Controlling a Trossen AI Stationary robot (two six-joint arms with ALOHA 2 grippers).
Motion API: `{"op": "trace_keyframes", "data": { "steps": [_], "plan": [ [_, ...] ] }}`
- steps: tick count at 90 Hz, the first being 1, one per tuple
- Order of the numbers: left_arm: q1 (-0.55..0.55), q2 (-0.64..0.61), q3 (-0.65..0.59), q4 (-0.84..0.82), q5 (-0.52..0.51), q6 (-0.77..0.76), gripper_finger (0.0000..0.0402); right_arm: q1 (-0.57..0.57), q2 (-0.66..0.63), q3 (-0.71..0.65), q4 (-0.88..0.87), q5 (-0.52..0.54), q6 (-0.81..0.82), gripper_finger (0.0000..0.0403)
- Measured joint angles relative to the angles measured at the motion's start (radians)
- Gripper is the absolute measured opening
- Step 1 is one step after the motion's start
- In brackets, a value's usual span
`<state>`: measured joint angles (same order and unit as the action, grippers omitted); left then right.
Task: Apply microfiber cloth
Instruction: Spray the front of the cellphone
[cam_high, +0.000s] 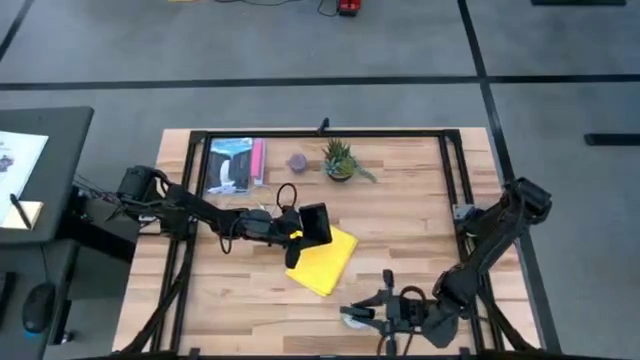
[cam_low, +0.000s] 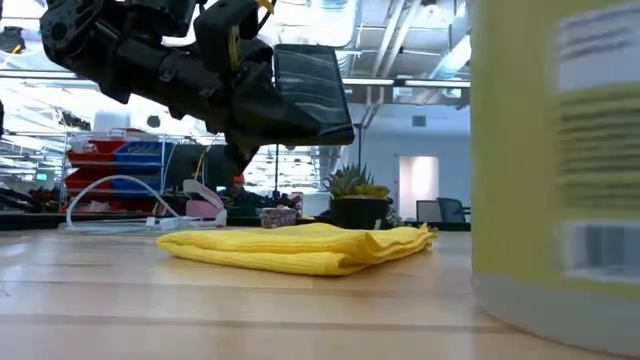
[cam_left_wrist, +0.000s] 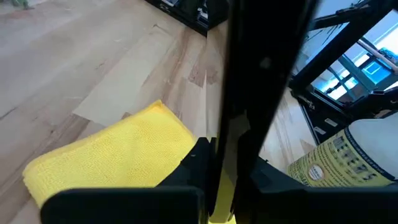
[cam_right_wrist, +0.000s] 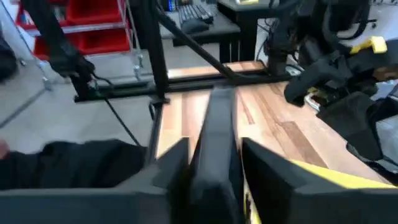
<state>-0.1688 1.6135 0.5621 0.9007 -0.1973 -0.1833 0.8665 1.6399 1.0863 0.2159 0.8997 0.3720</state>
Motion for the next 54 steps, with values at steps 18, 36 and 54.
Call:
{"op": "trace_keyframes", "data": {
  "steps": [18,36,54],
  "plan": [
    [0.0,0.0,0.0,0.0,0.0,0.0,0.0008,0.038,-0.013,0.0,-0.067,0.176,0.001,0.0077],
    [0.001,0.0,0.0,0.002,-0.001,0.004,0.0008,0.043,-0.018,0.073,-0.16,0.276,0.05,0.0077],
    [0.001,0.0,0.0,0.002,-0.002,-0.005,0.0008,0.017,-0.018,0.185,-0.473,0.281,0.313,0.0077]
  ]
}}
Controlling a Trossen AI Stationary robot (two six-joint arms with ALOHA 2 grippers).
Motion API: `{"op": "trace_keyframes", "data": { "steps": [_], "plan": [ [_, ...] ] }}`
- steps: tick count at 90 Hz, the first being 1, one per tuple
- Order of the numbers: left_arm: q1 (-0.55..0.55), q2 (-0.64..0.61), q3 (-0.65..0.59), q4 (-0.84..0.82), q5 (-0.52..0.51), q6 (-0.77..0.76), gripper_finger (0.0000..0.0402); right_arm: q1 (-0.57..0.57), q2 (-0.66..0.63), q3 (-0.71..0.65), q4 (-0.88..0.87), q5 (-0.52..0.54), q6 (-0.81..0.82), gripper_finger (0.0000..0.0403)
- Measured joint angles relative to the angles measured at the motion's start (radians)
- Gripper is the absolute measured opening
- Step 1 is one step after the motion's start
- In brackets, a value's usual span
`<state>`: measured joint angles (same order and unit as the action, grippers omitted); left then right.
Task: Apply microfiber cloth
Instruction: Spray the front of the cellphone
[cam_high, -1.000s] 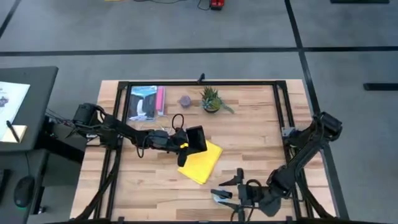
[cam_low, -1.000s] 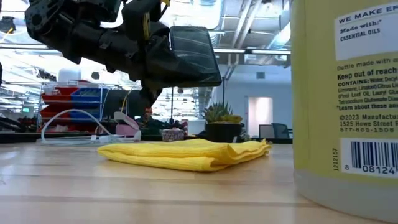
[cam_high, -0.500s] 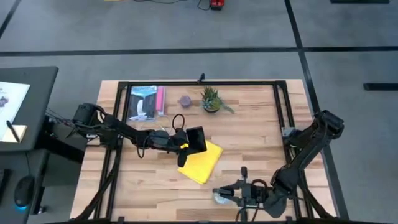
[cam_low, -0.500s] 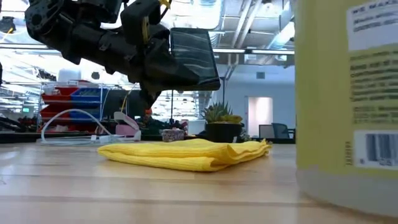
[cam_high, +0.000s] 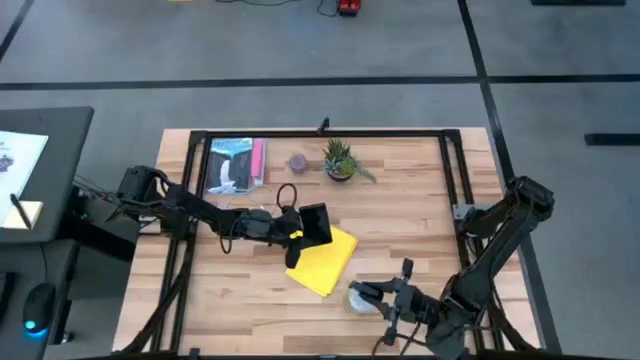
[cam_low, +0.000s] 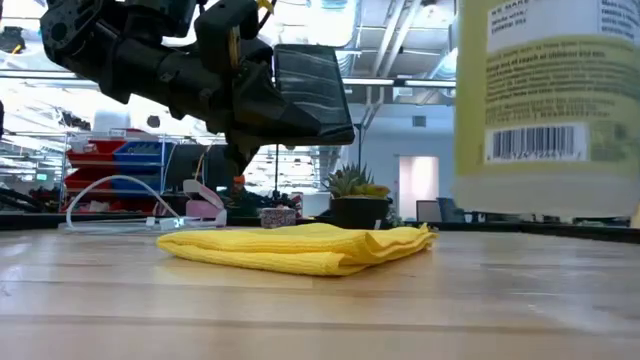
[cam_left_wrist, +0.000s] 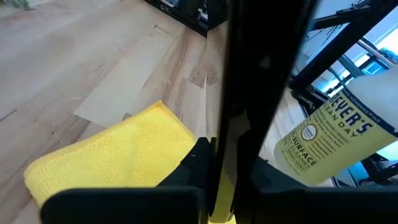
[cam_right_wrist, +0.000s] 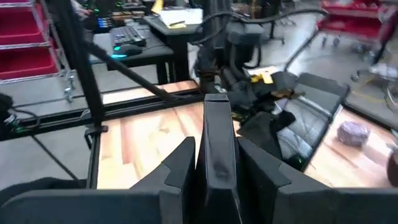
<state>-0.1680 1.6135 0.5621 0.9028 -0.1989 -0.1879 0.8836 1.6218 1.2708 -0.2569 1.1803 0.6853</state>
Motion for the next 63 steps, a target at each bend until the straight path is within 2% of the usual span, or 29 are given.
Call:
{"op": "trace_keyframes", "data": {
  "steps": [12,22,50,55,63],
  "plan": [
    [0.0,0.0,0.0,0.0,-0.011,-0.001,0.0008,-0.02,0.0,0.052,-0.292,-0.034,0.271,0.0077],
    [0.0,0.0,0.0,-0.004,-0.022,-0.001,0.0008,-0.024,0.0,0.058,-0.417,-0.034,0.385,0.0077],
    [0.0,0.0,0.0,-0.023,-0.033,-0.003,0.0008,-0.05,0.029,0.06,-0.465,-0.05,0.406,0.0078],
    [-0.002,0.0,0.0,-0.023,-0.034,-0.003,0.0008,-0.056,0.034,0.061,-0.462,-0.054,0.407,0.0091],
    [-0.002,0.0,0.0,-0.023,-0.037,-0.003,0.0008,-0.062,0.034,0.049,-0.453,-0.1,0.407,0.0135]
  ]
}}
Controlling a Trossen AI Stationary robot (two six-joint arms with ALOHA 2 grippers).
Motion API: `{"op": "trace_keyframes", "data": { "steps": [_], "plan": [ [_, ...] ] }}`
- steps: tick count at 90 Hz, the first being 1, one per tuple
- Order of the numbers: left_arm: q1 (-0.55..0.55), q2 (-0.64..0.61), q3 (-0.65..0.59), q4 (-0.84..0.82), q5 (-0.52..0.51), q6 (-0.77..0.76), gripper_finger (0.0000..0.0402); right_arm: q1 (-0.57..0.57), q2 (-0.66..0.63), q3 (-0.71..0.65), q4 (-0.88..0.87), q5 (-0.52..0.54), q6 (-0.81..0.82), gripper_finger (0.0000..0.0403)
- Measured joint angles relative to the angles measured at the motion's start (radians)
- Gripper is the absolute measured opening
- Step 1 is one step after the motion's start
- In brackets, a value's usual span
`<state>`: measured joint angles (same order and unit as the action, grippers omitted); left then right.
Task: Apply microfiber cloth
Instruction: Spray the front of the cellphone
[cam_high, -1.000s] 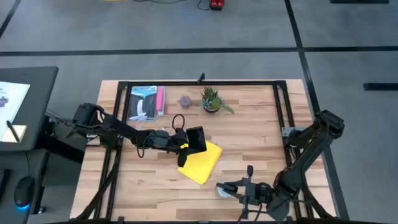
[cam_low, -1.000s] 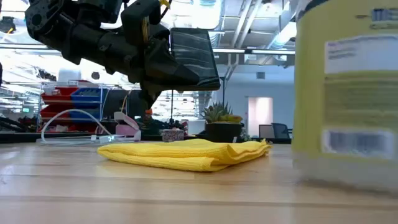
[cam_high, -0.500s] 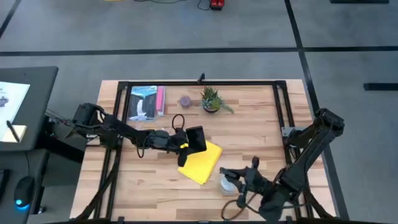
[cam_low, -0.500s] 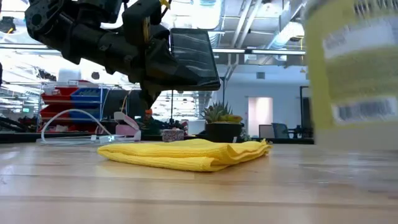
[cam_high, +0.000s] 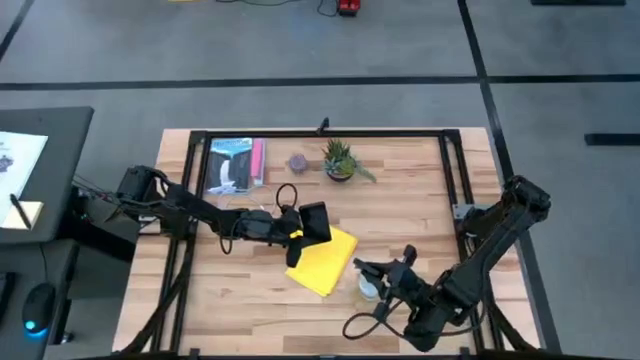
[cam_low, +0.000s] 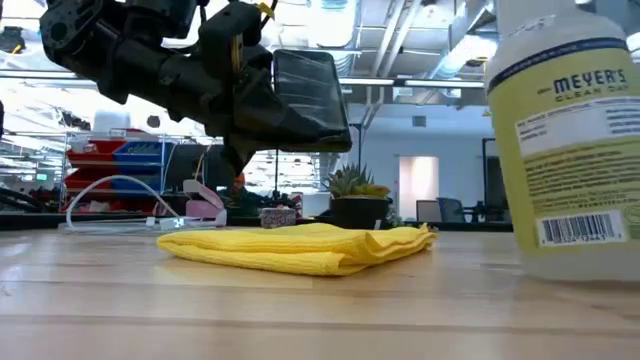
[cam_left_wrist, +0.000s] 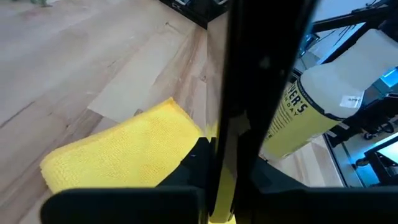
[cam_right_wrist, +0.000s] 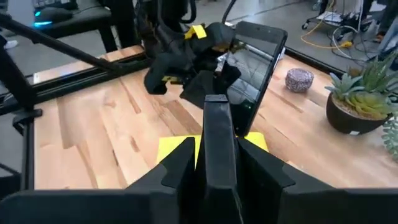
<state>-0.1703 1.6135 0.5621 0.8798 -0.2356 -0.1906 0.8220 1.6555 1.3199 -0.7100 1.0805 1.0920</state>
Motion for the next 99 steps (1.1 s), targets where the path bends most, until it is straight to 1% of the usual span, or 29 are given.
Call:
{"op": "trace_keyframes", "data": {
  "steps": [9,19,27,36,53,64,69,88,93,99],
  "plan": [
    [-0.003,0.0,0.0,-0.001,-0.001,0.002,0.0008,0.005,0.001,-0.013,0.007,-0.01,-0.006,0.0186],
    [-0.004,0.0,0.0,0.001,0.0,0.006,0.0008,0.019,0.002,-0.015,0.024,-0.018,-0.091,0.0233],
    [-0.004,0.0,0.0,0.001,0.0,0.007,0.0008,0.027,0.002,-0.016,0.046,-0.028,-0.173,0.0261],
    [-0.004,0.0,0.0,0.0,-0.001,0.007,0.0008,0.029,0.002,-0.016,0.045,-0.049,-0.237,0.028],
    [-0.004,0.0,0.0,0.001,0.0,0.001,0.0008,0.012,0.002,-0.016,0.033,-0.162,-0.348,0.0291],
    [-0.012,0.0,0.023,-0.031,0.008,-0.048,0.0008,0.003,0.002,-0.016,0.039,-0.167,-0.439,0.0291],
    [-0.021,0.0,0.057,-0.087,0.017,-0.054,0.0008,-0.001,0.002,-0.016,0.045,-0.167,-0.466,0.0291],
    [-0.059,0.006,0.254,-0.436,0.026,0.022,0.0008,0.0,0.002,-0.016,0.07,-0.176,-0.502,0.0292],
    [-0.064,0.006,0.291,-0.489,0.026,0.03,0.0008,0.0,0.002,-0.016,0.071,-0.189,-0.502,0.0292],
    [-0.066,0.006,0.314,-0.51,0.025,0.03,0.0008,0.0,0.002,-0.016,0.078,-0.193,-0.503,0.0292]
  ]
}}
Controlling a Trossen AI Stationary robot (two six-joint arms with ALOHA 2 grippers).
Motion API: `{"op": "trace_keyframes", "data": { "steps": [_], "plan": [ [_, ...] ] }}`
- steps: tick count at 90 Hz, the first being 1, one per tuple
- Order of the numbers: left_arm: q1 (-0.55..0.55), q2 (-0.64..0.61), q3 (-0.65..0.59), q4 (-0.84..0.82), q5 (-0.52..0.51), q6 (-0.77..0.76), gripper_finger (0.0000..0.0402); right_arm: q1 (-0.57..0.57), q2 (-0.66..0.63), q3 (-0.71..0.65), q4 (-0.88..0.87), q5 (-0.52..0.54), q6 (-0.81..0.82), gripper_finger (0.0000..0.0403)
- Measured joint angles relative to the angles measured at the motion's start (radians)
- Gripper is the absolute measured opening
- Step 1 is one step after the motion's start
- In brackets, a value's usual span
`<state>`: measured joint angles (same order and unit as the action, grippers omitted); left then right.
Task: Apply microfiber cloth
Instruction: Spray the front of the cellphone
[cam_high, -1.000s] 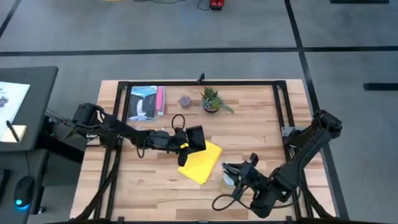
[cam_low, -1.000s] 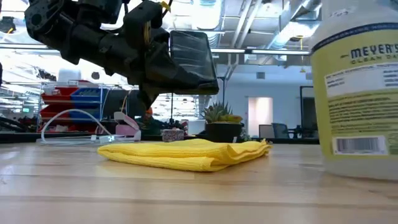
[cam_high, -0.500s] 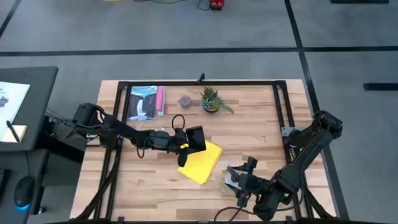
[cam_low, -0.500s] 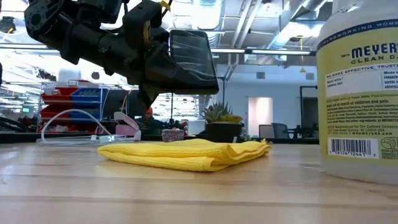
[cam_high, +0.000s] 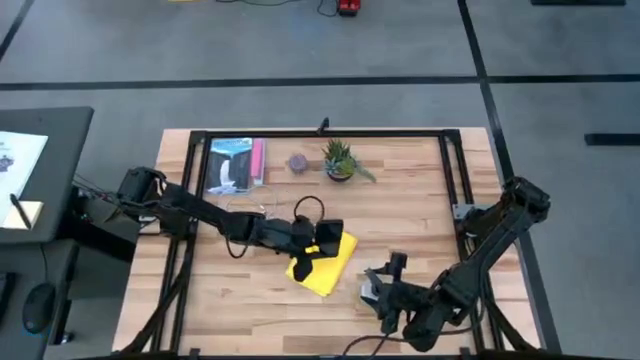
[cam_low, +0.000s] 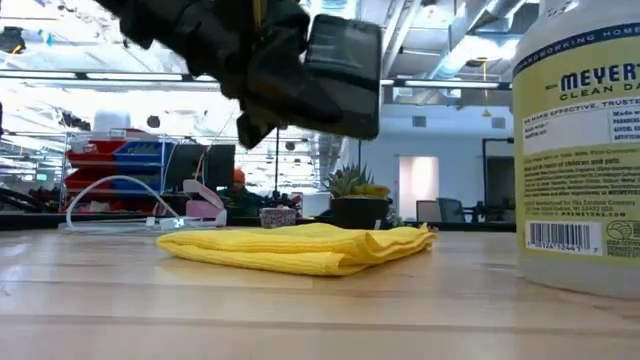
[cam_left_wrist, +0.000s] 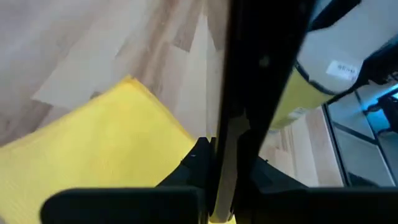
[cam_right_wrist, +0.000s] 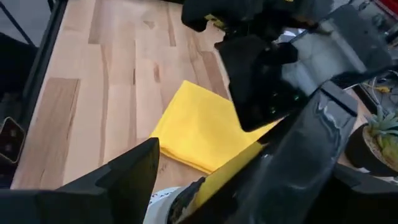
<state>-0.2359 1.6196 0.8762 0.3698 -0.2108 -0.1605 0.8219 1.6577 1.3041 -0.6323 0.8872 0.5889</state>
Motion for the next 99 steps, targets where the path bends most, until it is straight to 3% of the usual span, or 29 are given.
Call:
{"op": "trace_keyframes", "data": {
  "steps": [35,66,99],
  "plan": [
    [0.007,0.001,0.006,0.02,0.033,-0.089,0.0008,-0.052,0.0,-0.001,0.046,-0.073,-0.007,0.0292],
    [0.014,0.002,0.006,0.051,0.101,-0.121,0.0008,-0.072,0.0,-0.001,0.046,-0.082,-0.021,0.0292],
    [0.015,0.002,0.006,0.046,0.101,-0.099,0.0008,-0.066,0.0,-0.001,0.073,-0.081,-0.058,0.0292]
  ]
}}
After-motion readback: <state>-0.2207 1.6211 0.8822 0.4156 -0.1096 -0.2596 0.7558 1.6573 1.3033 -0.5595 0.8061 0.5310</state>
